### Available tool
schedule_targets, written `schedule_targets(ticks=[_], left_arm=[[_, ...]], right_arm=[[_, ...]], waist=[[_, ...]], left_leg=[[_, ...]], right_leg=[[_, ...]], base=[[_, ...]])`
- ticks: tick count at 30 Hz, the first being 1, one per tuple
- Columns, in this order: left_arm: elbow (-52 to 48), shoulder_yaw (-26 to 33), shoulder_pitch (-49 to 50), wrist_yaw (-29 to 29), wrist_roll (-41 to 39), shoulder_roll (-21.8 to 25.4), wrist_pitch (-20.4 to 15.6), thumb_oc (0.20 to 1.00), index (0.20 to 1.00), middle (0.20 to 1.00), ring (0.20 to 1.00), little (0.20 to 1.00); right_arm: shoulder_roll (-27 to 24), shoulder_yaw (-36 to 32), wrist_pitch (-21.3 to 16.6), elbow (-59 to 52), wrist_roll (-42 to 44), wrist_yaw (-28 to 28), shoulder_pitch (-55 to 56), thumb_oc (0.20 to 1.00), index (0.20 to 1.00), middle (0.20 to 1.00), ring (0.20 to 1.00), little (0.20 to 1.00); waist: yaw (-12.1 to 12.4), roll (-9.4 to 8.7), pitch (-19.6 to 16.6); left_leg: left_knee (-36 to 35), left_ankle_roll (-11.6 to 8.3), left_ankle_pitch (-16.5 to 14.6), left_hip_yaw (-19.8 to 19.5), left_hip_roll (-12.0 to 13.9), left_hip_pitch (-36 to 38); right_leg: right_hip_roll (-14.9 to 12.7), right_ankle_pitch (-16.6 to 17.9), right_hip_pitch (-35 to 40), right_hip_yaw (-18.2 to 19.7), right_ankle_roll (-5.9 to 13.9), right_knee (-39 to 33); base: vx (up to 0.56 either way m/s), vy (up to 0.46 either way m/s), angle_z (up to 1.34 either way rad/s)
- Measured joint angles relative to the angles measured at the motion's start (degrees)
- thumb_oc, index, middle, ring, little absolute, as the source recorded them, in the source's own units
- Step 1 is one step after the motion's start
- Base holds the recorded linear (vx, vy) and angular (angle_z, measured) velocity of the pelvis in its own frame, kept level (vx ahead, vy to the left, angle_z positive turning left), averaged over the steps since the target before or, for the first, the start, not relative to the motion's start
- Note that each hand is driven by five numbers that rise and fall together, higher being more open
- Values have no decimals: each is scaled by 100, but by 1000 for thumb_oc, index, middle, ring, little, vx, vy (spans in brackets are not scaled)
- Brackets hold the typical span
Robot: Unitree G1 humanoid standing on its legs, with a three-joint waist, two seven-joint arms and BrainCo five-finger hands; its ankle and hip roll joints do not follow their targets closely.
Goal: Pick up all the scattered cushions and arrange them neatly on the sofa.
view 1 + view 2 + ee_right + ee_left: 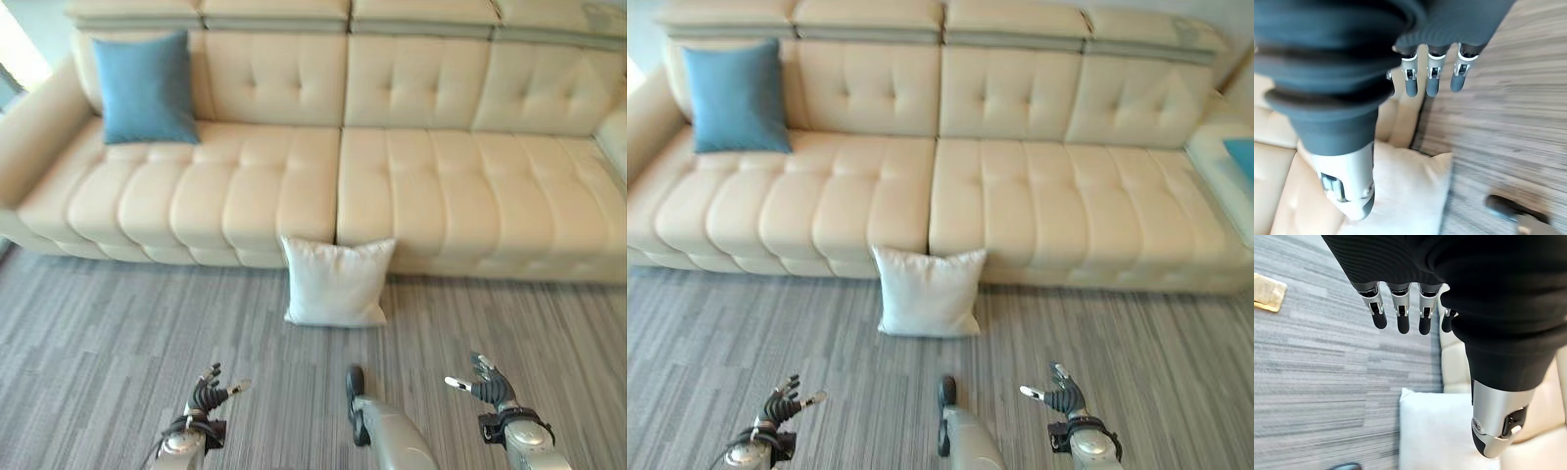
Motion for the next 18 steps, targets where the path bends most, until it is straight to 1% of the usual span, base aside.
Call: schedule_targets(ticks=[1, 2, 3, 4, 5, 6, 8, 9, 10, 11, 12, 13, 14, 15, 17, 18], left_arm=[[17, 5, 60, -20, 1, -30, 17, 1000, 1000, 1000, 1000, 1000], [25, 4, 51, -32, 0, -25, 32, 1000, 1000, 1000, 1000, 1000], [20, 1, 28, -63, 1, -12, 34, 1000, 1000, 1000, 1000, 1000], [20, -15, -6, -70, 1, -15, 36, 1000, 1000, 1000, 1000, 1000], [11, -99, -55, -81, 1, -5, 33, 1000, 1000, 1000, 1000, 1000], [2, -154, -102, -104, 2, 23, 32, 1000, 1000, 1000, 1000, 1000], [-75, -165, -182, -107, 3, 46, 10, 1000, 1000, 1000, 1000, 1000], [-86, -164, -199, -107, 3, 50, 6, 1000, 1000, 1000, 1000, 1000], [-103, -165, -268, -105, 3, 51, 4, 1000, 1000, 1000, 1000, 1000], [-107, -165, -296, -105, 4, 52, 4, 1000, 1000, 1000, 1000, 1000], [-110, -164, -301, -104, 5, 55, 8, 1000, 1000, 1000, 1000, 1000], [-104, -165, -301, -104, 5, 55, 15, 1000, 1000, 1000, 1000, 1000], [-99, -165, -239, -102, 5, 55, 30, 1000, 1000, 1000, 1000, 1000], [-101, -165, -234, -103, 5, 55, 31, 1000, 1000, 1000, 1000, 1000], [-92, -147, -149, -103, 8, 59, 36, 1000, 1000, 1000, 1000, 1000], [-15, -154, -155, -104, 12, 66, 42, 1000, 1000, 1000, 1000, 1000]], right_arm=[[-44, -13, -25, -14, 7, -9, -152, 1000, 1000, 1000, 1000, 1000], [-44, -22, -23, -23, 13, -20, -213, 1000, 1000, 1000, 1000, 1000], [-44, -20, -23, -76, 43, -28, -269, 1000, 1000, 1000, 1000, 1000], [-49, -31, -22, -95, 44, -43, -267, 1000, 1000, 1000, 1000, 1000], [-78, -38, -25, -143, 45, -72, -273, 1000, 1000, 1000, 1000, 1000], [-94, -34, -24, -152, 45, -84, -274, 1000, 1000, 1000, 1000, 1000], [-137, -37, -14, -146, 45, -117, -252, 1000, 1000, 1000, 1000, 1000], [-143, -39, -14, -142, 44, -129, -265, 1000, 1000, 1000, 1000, 1000], [-150, -77, 0, -102, 42, -142, -239, 1000, 1000, 1000, 1000, 1000], [-153, -87, 24, -72, 42, -147, -240, 1000, 1000, 1000, 1000, 1000], [-136, -92, 69, 22, 38, -186, -245, 1000, 1000, 1000, 1000, 1000], [-126, -92, 82, 80, 36, -193, -255, 1000, 1000, 1000, 1000, 1000], [-115, -103, 91, 102, 31, -196, -263, 1000, 1000, 1000, 1000, 1000], [-117, -105, 89, 93, 28, -196, -255, 1000, 1000, 1000, 1000, 1000], [-116, -120, 89, 80, -34, -191, -273, 1000, 1000, 1000, 1000, 1000], [-111, -130, 90, 79, -107, -193, -332, 1000, 1000, 1000, 1000, 1000]], waist=[[27, 153, -18], [46, 173, -10], [72, 127, 22], [74, 85, 43], [57, 56, 60], [28, 47, 56], [-95, 11, 37], [-96, 5, 35], [-93, -12, 38], [-93, -19, 48], [-74, -29, 54], [-55, -44, 58], [-5, -39, 66], [-5, -15, 58], [-1, 36, 12], [16, 72, -5]], left_leg=[[338, 0, -34, -13, 210, -321], [508, 20, -55, 84, 330, -467], [352, 30, -63, 148, 399, -649], [179, 40, -68, 232, 413, -677], [-157, -14, -25, 245, 453, -772], [-401, -27, -16, 259, 489, -870], [-1202, -63, 71, 247, 491, -931], [-1353, -59, 108, 250, 480, -1015], [-1897, -47, 300, 209, 405, -1096], [-2096, -23, 433, 197, 383, -1145], [-2296, -18, 676, 206, 343, -1237], [-2395, -23, 811, 202, 296, -1225], [-2550, 89, 968, 184, 252, -1226], [-2565, 68, 1067, 183, 229, -1217], [-2625, 129, 1107, 238, 159, -1177], [-2730, 281, 1203, 255, 115, -1145]], right_leg=[[213, -149, 117, 73, -116, -37], [298, -166, 171, 76, -96, -66], [349, -287, 363, 143, -149, -168], [360, -236, 483, 146, -175, -239], [383, -235, 633, 131, -173, -238], [396, -363, 828, 93, -52, -320], [415, -377, 983, 1, -52, -447], [416, -458, 1026, 31, 60, -501], [429, -535, 1149, 41, 179, -706], [444, -542, 1158, 63, 190, -692], [475, -592, 1246, 95, 267, -748], [499, -620, 1303, 130, 312, -784], [530, -616, 1394, 188, 329, -757], [575, -596, 1438, 184, 296, -741], [701, -667, 1513, 345, 351, -775], [775, -680, 1509, 490, 337, -775]], base=[[242, -69, -26], [250, -36, -31], [168, -15, -22], [232, 33, -31], [215, 53, -28], [218, 55, -23], [193, 87, -10], [263, 138, -13], [195, 123, -11], [245, 212, -10], [180, 165, -11], [201, 215, -25], [150, 173, -26], [209, 247, -36], [165, 214, -36], [139, 189, -49]])
